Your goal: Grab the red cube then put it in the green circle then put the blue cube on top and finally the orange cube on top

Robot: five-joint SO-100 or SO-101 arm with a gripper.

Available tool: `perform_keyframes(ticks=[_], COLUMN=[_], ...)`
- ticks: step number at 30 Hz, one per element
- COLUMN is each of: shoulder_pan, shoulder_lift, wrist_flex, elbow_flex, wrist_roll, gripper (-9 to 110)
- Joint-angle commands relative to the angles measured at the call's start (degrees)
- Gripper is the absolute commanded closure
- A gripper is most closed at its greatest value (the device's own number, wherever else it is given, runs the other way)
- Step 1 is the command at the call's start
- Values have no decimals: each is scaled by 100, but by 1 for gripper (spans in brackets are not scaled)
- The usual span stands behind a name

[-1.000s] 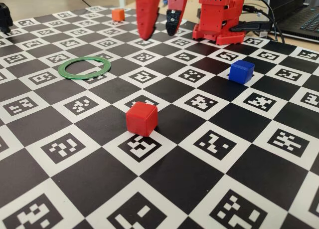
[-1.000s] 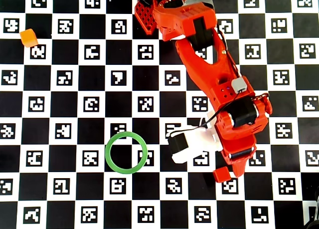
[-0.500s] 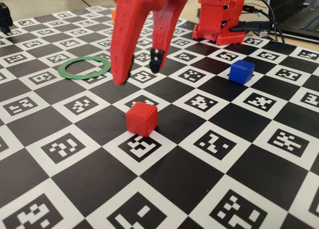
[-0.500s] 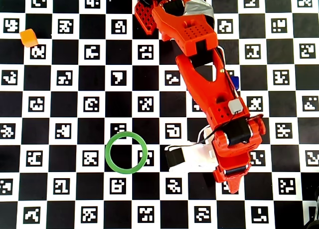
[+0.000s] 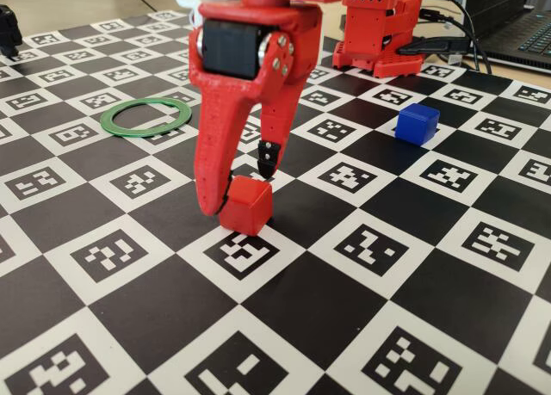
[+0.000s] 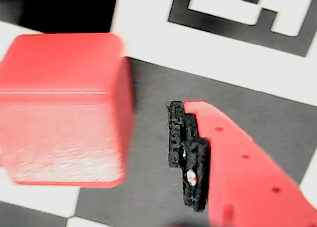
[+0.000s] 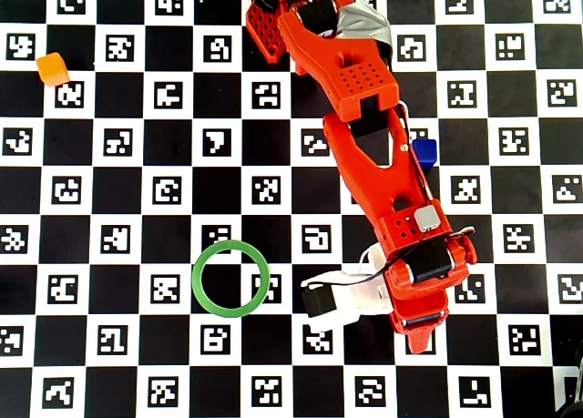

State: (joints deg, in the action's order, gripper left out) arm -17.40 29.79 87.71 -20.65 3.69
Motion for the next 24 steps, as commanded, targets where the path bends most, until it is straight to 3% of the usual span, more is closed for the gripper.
perform_keyframes(ticks=[1, 24], shoulder_pan=[44, -26], shoulder_lift=[229, -26], wrist_flex=[-105, -352], elbow_flex=[624, 624], wrist_roll=[35, 114], gripper=[62, 65])
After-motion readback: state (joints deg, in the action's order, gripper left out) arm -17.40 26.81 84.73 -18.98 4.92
